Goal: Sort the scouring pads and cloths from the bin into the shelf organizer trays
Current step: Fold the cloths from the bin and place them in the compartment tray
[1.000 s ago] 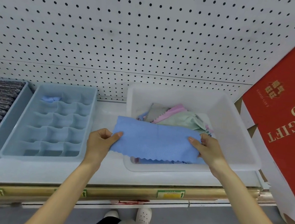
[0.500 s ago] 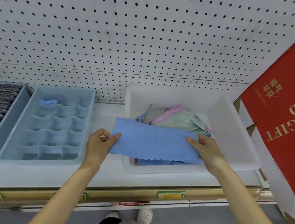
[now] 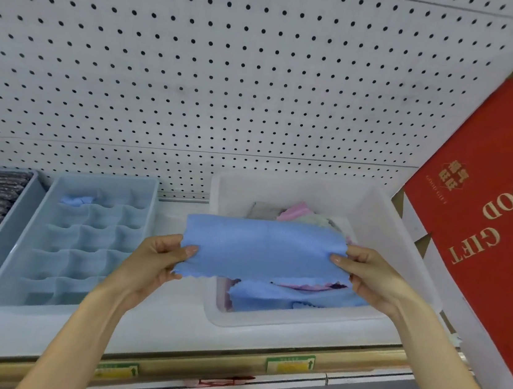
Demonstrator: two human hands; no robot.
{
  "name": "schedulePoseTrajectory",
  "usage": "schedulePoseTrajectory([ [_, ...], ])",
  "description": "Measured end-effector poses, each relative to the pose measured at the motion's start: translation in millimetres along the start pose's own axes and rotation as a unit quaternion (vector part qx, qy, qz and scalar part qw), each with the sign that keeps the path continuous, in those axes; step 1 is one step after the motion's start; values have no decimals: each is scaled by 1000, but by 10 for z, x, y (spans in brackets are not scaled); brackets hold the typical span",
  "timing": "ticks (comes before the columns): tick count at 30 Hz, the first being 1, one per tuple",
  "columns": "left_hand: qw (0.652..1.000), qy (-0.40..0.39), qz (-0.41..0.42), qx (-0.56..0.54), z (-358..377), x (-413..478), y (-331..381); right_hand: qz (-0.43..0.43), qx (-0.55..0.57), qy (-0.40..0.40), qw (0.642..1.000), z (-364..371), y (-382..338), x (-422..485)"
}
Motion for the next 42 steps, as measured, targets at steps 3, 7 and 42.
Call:
schedulePoseTrajectory([
  [3,999,-29,31,-28,30,11,83,-19,28,-8,999,-3,-86,-19],
  [7,992,-32,60,-106,124,18,169,-48,83,-17,995,-30,-154,-57],
  [42,931,-110,-99,333,174,-4,175,-94,-216,79,969,314,-590,41],
])
Point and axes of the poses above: each hand's wrist, its own x-axis towards the middle knuckle, its own z-axis out of the palm, y = z × x, the point moved 3 cm from there along x, towards the middle knuckle, and after that the axes turned 13 degrees about -y, right-handed, at the moved point
